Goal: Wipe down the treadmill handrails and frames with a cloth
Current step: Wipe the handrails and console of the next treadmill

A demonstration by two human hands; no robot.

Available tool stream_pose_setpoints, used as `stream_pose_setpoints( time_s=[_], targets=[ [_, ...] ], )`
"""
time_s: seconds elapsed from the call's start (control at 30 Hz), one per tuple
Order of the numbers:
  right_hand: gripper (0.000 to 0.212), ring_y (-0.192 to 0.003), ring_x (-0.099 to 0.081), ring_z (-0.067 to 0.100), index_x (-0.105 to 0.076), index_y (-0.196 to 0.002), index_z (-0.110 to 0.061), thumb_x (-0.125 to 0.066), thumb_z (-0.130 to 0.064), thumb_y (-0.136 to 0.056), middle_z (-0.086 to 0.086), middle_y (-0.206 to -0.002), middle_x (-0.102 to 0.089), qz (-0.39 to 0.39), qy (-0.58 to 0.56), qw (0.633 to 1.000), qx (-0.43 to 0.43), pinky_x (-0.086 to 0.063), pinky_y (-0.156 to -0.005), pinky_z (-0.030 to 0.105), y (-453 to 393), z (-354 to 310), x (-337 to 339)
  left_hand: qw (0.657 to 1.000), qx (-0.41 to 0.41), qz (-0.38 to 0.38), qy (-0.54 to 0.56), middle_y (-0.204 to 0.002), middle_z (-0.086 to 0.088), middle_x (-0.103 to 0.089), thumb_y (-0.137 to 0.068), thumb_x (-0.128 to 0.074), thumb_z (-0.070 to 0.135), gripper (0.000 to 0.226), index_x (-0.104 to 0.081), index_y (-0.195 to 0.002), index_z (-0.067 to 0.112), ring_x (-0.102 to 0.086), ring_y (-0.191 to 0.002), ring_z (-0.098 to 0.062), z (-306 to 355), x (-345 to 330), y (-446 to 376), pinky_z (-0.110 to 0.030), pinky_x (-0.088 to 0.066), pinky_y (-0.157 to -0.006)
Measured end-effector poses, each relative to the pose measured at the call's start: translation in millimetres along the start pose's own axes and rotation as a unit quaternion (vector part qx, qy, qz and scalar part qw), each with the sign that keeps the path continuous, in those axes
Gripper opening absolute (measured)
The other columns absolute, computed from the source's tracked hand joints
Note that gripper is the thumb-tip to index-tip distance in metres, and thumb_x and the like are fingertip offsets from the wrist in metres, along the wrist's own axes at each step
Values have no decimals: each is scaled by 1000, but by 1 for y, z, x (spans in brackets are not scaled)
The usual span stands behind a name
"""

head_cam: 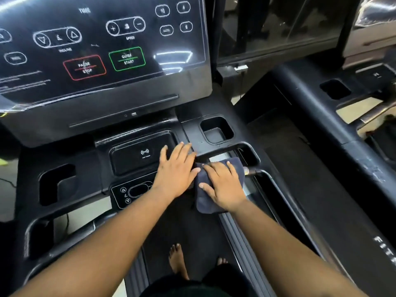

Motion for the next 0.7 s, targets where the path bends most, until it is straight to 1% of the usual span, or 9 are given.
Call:
stream_pose_setpoints(
  time_s=[0.07, 0.13, 0.2, 0.27, 0.37, 0.5, 0.57, 0.63, 0.7],
  targets=[
    [54, -107, -63, 25, -60, -119, -22, -34, -65, -101, 0, -111, -68, -28, 18, 999, 28, -44, -95, 46, -21, 0, 14, 998, -38, -19, -37, -161, -3, -42, -103, -47, 48, 52, -53, -147, 21, -32, -152, -22, -1, -4, 1, -66, -19, -120],
    [52, -93, -66, 28, -60, -100, -23, -30, -66, -102, 2, -96, -70, -98, 5, 994, 46, -48, -81, 45, -45, -1, 24, 998, -41, -25, -44, -162, -2, -40, -105, -45, 41, 49, -50, -150, 22, -30, -153, -22, 0, -5, -1, -65, -18, -121],
    [52, -94, -66, 29, -60, -100, -23, -29, -65, -102, 2, -98, -70, -105, -3, 994, 45, -49, -81, 46, -48, 0, 21, 998, -25, -33, -38, -162, -2, -42, -106, -44, 37, 48, -50, -150, 21, -31, -153, -22, 2, -5, -1, -63, -19, -121],
    [57, -109, -63, 30, -61, -119, -20, -34, -67, -101, 5, -114, -67, -49, 22, 998, 22, -45, -95, 49, -21, 4, 6, 998, -17, -35, -40, -163, -1, -40, -106, -41, 39, 50, -49, -151, 20, -29, -154, -21, 4, -5, 0, -62, -18, -122],
    [87, -132, -50, 33, -52, -141, -14, -42, -83, -88, 11, -138, -55, -14, 82, 996, 24, -33, -114, 57, 15, 7, -15, 997, -18, -56, -57, -166, 0, -34, -107, -35, 44, 54, -44, -155, 20, -23, -156, -20, 5, -3, -1, -63, -14, -122],
    [81, -99, -65, 27, -56, -106, -23, -50, -94, -67, 1, -105, -68, -146, 42, 986, 63, -48, -84, 43, -38, 19, 13, 994, -8, -80, -70, -168, 0, -29, -107, -30, 47, 58, -38, -158, 19, -17, -158, -20, 7, -1, -2, -65, -12, -122],
    [75, -95, -65, 26, -53, -98, -24, -52, -92, -67, -1, -100, -68, -204, 11, 976, 73, -48, -76, 40, -53, 22, 19, 994, 1, -82, -71, -168, 1, -29, -107, -30, 48, 59, -38, -158, 19, -15, -158, -21, 9, 0, -1, -65, -12, -122],
    [72, -94, -64, 25, -54, -99, -25, -52, -91, -69, -2, -99, -66, -133, 16, 989, 61, -47, -80, 42, -40, 21, 16, 993, 3, -88, -74, -169, 1, -28, -107, -28, 49, 60, -37, -158, 18, -14, -159, -21, 12, 1, 1, -65, -12, -123],
    [77, -103, -61, 27, -58, -113, -22, -57, -85, -70, 1, -106, -64, -36, 60, 997, 27, -43, -94, 47, -9, 15, 2, 993, 1, -89, -80, -169, 1, -27, -106, -28, 49, 62, -36, -158, 18, -13, -159, -22, 12, 1, 1, -65, -11, -123]
  ],
)
Point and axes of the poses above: each hand's wrist, its own y-axis away from the middle knuckle, its own x-axis out of the back of the hand, z = x × y, the point moved 3 cm from there along -y, towards the middle knuckle
